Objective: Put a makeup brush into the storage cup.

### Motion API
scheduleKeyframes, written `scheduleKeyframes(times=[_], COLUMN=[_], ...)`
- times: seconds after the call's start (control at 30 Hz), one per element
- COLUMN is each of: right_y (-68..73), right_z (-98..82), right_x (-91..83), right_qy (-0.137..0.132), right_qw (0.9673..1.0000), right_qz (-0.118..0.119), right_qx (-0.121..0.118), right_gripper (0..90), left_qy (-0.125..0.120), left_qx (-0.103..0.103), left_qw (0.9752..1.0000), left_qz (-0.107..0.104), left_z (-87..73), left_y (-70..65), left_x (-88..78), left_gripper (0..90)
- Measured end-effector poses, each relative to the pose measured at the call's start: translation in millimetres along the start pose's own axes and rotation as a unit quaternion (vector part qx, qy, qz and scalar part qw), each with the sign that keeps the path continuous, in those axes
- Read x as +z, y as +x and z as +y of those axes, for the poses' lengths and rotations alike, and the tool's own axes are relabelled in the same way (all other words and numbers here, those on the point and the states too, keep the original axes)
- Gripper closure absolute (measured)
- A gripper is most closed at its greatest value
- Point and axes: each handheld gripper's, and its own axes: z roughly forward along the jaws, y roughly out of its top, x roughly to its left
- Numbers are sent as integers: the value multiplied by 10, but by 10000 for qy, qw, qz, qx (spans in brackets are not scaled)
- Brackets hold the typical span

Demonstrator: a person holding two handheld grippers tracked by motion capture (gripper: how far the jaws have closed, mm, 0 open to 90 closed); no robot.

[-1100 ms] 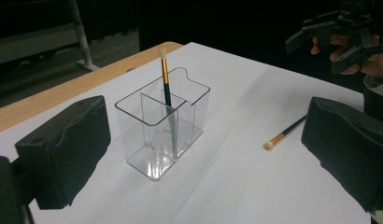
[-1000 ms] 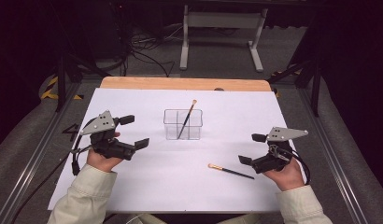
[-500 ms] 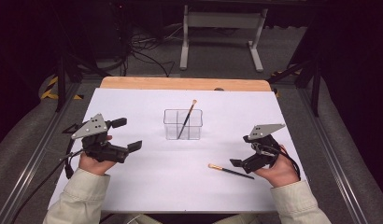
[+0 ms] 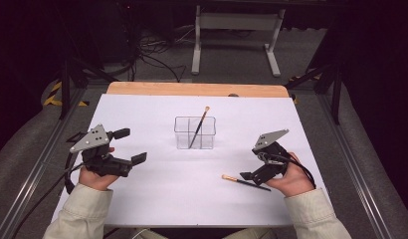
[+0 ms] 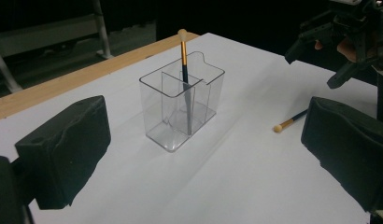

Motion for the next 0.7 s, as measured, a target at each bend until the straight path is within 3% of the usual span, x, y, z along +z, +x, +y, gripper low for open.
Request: scheduleKeyframes(times=[0.3, 0.7], right_y=[16, 38], right_z=[43, 66], right_x=[79, 196], right_qy=[269, 798], right_qw=[9995, 9963], right_qz=[90, 218], right_qx=[-125, -242], right_gripper=[100, 192], left_qy=[55, 61], left_qx=[-63, -78], left_qw=[10000, 9999], left_qz=[38, 92], left_z=[-33, -59], left_y=[-13, -17], left_x=[-41, -96], left_gripper=[19, 19])
